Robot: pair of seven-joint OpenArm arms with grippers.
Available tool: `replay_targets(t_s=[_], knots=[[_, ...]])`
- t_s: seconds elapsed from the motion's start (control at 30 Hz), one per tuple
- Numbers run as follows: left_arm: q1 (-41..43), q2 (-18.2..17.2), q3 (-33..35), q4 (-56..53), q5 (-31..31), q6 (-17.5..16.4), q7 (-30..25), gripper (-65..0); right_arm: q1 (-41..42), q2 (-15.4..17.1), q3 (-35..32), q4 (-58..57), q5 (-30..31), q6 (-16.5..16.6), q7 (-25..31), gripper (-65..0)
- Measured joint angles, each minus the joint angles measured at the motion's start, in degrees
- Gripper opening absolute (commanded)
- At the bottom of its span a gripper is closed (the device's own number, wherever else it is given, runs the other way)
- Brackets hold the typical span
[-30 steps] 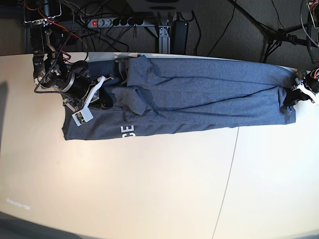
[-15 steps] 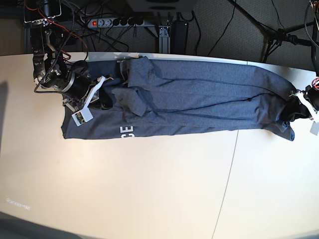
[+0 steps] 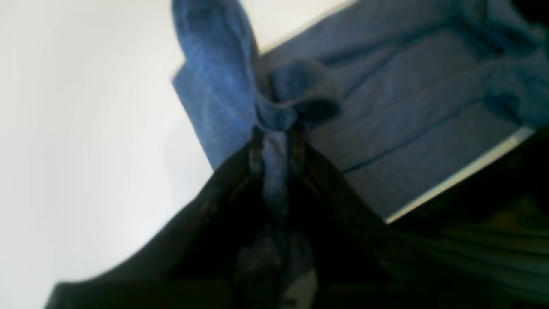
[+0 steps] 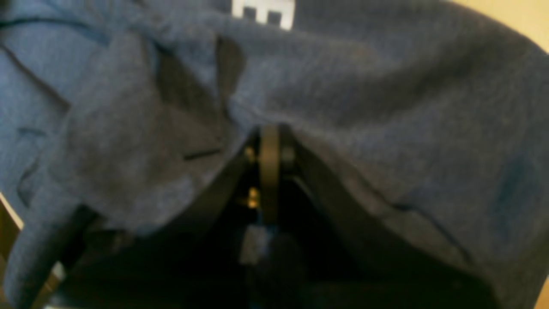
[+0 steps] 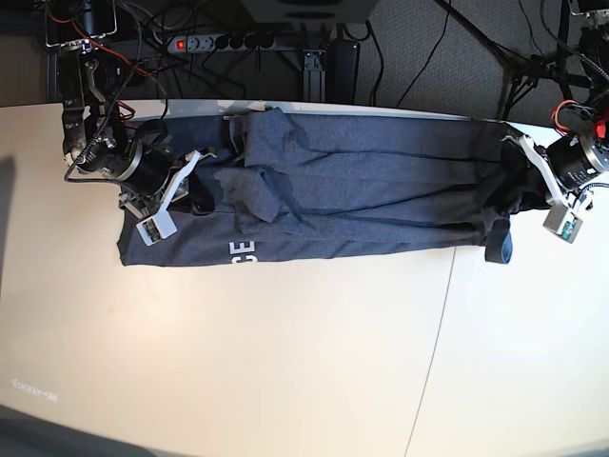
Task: Fold the T-shirt properly
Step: 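Lift the shirt end with the left gripper and fold it toward the right gripper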
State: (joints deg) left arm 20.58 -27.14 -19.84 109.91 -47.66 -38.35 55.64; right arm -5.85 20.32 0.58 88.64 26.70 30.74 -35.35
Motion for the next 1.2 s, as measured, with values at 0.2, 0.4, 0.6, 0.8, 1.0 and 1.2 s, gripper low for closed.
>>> replay_targets(t_s=[0.2,0.4,0.6,0.8,1.0,1.2], knots=[[0.63,5.2,0.48,5.75,3.15,1.09,-0.52,-65.0,0.0,0.0,0.0,0.0,0.04,-0.02,0.02,-65.0],[0.48,8.81,10.03,5.75,12.46,3.58,-3.65,-65.0,0.0,0.0,0.0,0.0,0.07,-0.02,0.04,-65.0],[-2.73,12.79,20.61,5.73,24.44,6.23,-5.07,-65.0,0.0,0.02,0.0,0.0,0.04,-0.02,0.02,-65.0],[-6.01,12.98,27.76,5.03,33.86,7.76,-6.21,-65.0,0.0,0.0,0.0,0.0,0.04,-0.02,0.0,-65.0],[-5.99,12.98,33.35,3.67,38.97,9.64,-7.5,-65.0,0.0,0.0,0.0,0.0,0.04,-0.02,0.0,-65.0],[-5.99,13.68,37.16,3.43,40.92,11.15,-8.79,-65.0,0.0,0.0,0.0,0.0,0.04,-0.02,0.0,-65.0]])
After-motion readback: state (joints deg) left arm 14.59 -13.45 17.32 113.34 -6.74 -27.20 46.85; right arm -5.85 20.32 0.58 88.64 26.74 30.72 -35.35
